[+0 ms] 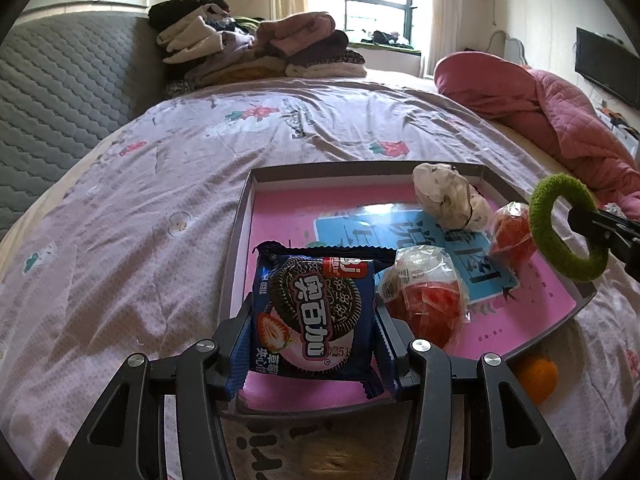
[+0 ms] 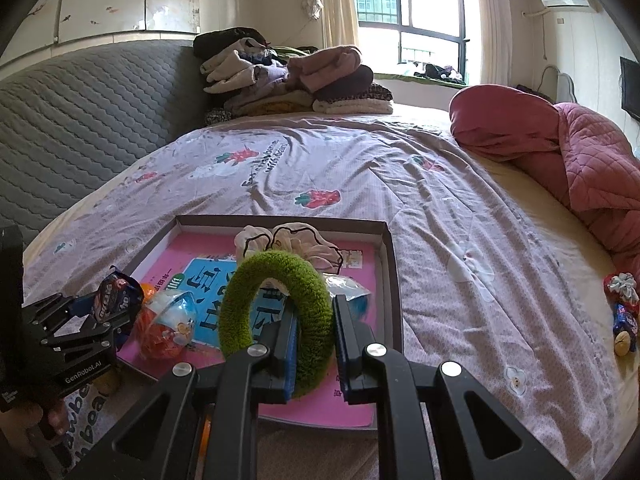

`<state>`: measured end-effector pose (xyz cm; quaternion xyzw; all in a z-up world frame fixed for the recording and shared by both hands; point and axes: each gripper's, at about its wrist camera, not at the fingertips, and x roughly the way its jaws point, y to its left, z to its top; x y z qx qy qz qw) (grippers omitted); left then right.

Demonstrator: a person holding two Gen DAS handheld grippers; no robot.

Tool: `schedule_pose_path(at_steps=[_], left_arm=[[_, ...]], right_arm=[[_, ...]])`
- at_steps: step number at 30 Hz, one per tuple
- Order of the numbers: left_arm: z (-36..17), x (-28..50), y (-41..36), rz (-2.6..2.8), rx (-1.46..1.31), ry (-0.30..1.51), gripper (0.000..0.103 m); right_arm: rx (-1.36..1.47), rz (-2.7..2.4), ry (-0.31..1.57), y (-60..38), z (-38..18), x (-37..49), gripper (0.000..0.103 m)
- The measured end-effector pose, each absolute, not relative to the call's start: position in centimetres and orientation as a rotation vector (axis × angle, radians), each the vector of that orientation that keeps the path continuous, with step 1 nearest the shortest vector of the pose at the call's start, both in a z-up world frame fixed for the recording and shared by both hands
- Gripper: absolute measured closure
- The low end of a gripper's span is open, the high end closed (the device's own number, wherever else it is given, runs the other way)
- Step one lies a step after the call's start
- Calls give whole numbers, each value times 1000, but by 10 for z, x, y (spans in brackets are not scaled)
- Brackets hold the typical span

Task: Organize objects

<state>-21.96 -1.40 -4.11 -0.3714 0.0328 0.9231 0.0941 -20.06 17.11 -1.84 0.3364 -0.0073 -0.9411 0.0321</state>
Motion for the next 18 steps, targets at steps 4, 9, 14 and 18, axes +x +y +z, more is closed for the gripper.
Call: schedule_pose_path(at_steps=[4,9,14,18], left_arm=[[-42,-220,-14,2737,-1103,99,50],[-44,-220,-15,2739,-1104,107,50],[-45,-219,-14,2734,-1112,108,50],[-48,-220,-13,2728,-1133,111,50]], right_arm=[[1052,-2891,-20,171,-23,-201,87],[1081,-2879,-33,171,-30,-203,87],[1113,-2867,-48,173,-37,-205,87],[1136,-2861,-48,173,-43,-207,87]])
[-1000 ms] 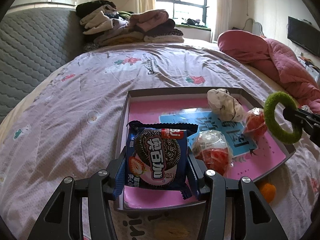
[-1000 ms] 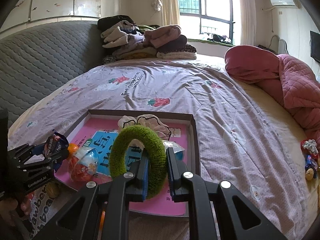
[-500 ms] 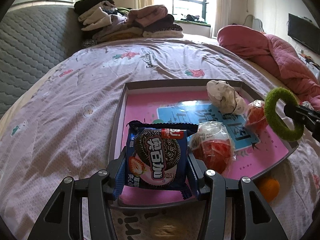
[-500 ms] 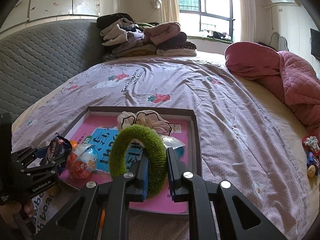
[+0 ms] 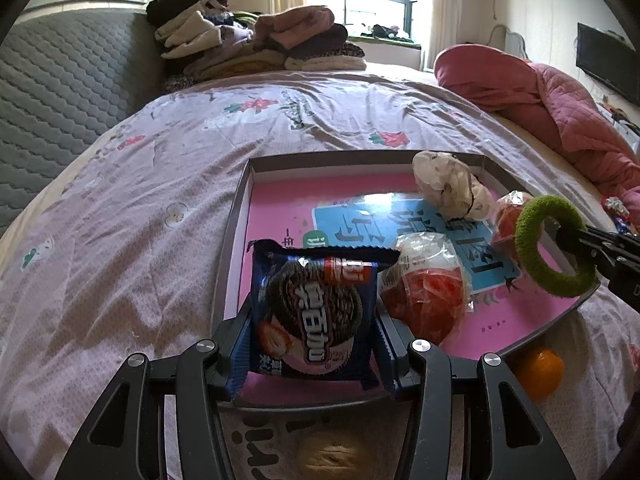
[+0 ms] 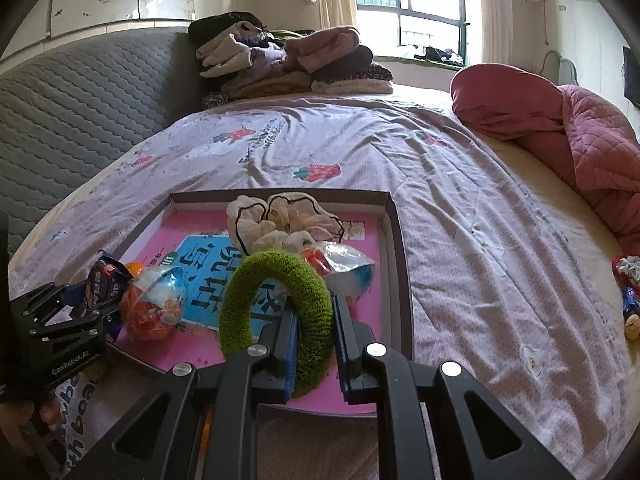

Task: Organize objects
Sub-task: 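Lower the cookie pack into the tray with the left tool while the right tool releases the green ring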

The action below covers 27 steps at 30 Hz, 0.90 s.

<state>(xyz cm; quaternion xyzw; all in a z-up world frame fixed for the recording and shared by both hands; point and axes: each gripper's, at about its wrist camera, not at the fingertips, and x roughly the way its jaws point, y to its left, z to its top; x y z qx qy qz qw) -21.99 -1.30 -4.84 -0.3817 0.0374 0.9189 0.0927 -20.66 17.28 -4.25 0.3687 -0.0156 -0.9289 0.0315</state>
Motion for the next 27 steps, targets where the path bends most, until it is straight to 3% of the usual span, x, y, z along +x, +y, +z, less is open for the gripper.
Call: schedule_pose_path(at_steps=[27], left_arm=[[-52,-219,-11,2720,-1142,133,50]], right_arm=[[1243,-2845,26,170,-64,-209,86]])
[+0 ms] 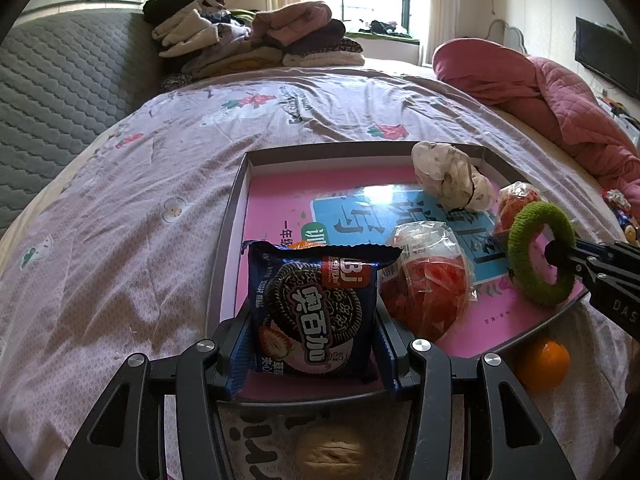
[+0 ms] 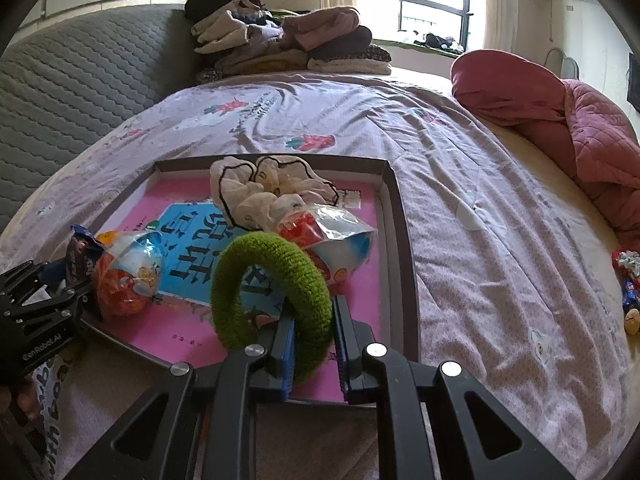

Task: Organize objects
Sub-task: 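Lower the cookie pack into the tray with the left tool while the right tool releases the green ring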

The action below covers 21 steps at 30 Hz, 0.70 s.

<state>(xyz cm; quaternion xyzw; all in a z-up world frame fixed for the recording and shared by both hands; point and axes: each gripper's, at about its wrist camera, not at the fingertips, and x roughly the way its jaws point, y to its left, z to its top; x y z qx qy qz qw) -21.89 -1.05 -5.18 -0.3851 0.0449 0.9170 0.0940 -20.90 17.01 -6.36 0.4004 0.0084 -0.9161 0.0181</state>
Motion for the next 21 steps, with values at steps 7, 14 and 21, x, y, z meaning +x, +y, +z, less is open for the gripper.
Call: schedule_pose_path(at_steps=[7,14,21], left_arm=[[-52,-219,-9,2722,-1140,149,50],[-53,-220,-11,2718,-1147,140,48],[-52,-221,-13,2704,-1161,120,48]], right_arm=[[1255,-2850,28,171,-62,-208,79],[1263,-2861,21,173,-60,-207,61],[1250,-2864,3,176,-56,-205,57]])
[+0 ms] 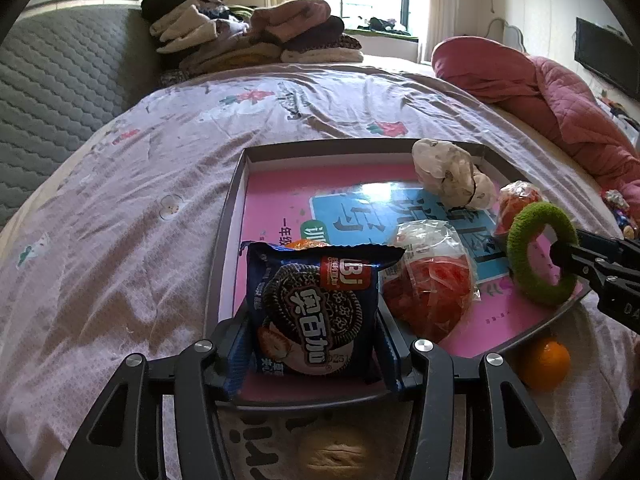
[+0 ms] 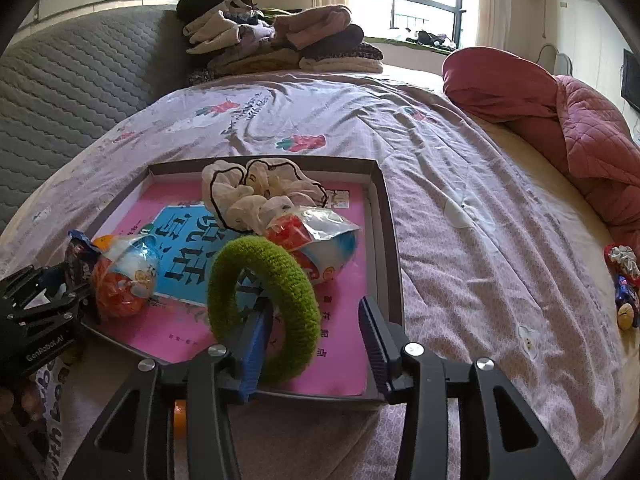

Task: Organize objects
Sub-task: 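Lower the cookie pack into the tray with the left tool while the right tool releases the green ring, then open the left tool to release the blue cookie pack in the tray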

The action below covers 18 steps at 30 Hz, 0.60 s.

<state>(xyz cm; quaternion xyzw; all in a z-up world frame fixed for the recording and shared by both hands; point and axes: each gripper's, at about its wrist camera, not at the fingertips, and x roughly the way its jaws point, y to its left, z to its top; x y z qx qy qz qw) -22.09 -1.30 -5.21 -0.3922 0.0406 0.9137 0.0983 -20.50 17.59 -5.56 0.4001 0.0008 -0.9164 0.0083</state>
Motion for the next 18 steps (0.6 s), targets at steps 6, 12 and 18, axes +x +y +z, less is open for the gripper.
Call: schedule_pose_path(at_steps=[6,12,18], left_arm=[[-51,-221,-13,2708,-1156,134,48],[-47,-217,-11,2719,-1121,163,45],[-42,-215,-12,2720,-1109,152,44]], right_arm=[[1236,-2874,-5,177,-51,-205,56],[1222,-2882,-15,178,-48,-204,56],[1218,-2885,-16,177,-47,-204,56]])
